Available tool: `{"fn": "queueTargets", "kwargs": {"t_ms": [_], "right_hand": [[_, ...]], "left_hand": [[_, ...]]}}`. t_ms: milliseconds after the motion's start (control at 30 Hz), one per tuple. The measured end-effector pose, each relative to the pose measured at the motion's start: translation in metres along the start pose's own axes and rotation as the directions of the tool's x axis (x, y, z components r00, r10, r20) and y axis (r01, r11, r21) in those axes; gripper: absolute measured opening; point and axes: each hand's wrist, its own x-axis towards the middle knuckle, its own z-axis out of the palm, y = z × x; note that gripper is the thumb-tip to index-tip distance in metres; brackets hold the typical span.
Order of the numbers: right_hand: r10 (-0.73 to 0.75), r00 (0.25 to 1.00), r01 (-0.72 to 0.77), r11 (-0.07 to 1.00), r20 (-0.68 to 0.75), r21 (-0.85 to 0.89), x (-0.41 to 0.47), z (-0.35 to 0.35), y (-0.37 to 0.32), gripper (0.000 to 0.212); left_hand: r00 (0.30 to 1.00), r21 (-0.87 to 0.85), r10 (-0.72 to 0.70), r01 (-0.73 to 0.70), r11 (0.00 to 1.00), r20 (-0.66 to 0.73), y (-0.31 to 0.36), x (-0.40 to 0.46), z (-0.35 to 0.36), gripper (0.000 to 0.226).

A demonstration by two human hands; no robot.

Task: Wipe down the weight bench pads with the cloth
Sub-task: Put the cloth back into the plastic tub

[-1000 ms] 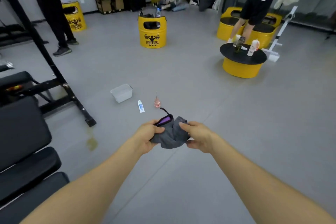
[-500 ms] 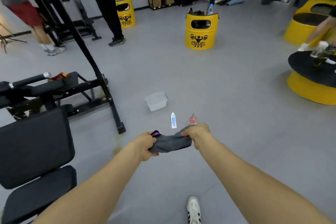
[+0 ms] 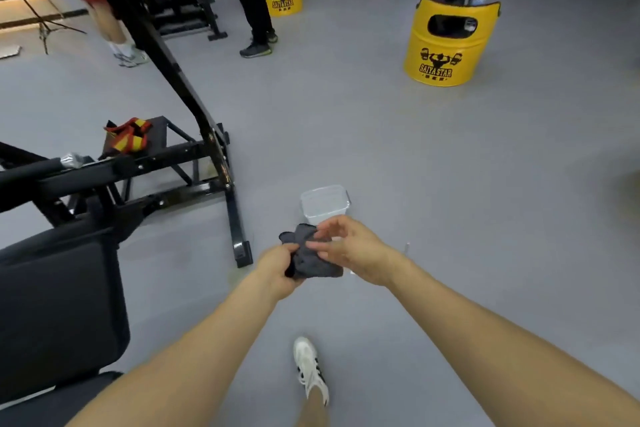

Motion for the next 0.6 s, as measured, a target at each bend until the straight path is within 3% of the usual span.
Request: {"fn": "queueTargets", "kwargs": {"t_ms": [100,133,200,233,267,367,500,600], "right_hand": [[0.178,0.950,-0.176,0.984,-0.256,0.028,0.066,-0.017,-0.007,0.013],[0.276,0.927,-0.277,0.960,-0.253,0.032,0.085,-0.020,-0.012,0.012],[0.478,0.870,-0.467,0.878,-0.124,0.107,0.122,-0.019,-0.017,0.037],[0.496,0.866,-0.481,0.862,-0.066,0.162,0.141,-0.017,-0.019,0.041],[0.469,0.882,-0.450,0.866,-0.042,0.218,0.161,-0.014,-0.026,0.039],[0.373,0.915,-0.305,0.889,-0.153,0.341,0.225,-0.014,-0.040,0.035],[0.325,0.922,-0.275,0.932,-0.210,0.235,0.300,-0.033,-0.056,0.027],[0.297,0.913,-0.279,0.955,-0.281,0.102,0.372,-0.056,-0.054,0.025]], "left_hand": [[1.000,-0.029,0.008,-0.009,1.000,-0.008,0.039,0.041,0.019,0.021],[1.000,-0.044,0.018,-0.018,0.999,0.002,0.054,0.052,0.028,0.018],[1.000,-0.122,0.028,-0.026,0.992,0.011,0.081,0.079,0.039,0.020],[0.999,-0.136,0.040,-0.038,0.990,0.012,0.094,0.093,0.042,0.022],[0.998,-0.127,0.055,-0.055,0.990,0.000,0.107,0.109,0.045,0.023],[0.993,0.000,0.072,-0.072,0.997,-0.099,0.140,0.160,0.048,0.018],[0.974,0.304,0.112,-0.047,0.951,-0.199,0.176,0.232,0.045,0.009],[0.959,0.377,0.141,-0.039,0.925,-0.247,0.204,0.289,0.043,0.019]]}}
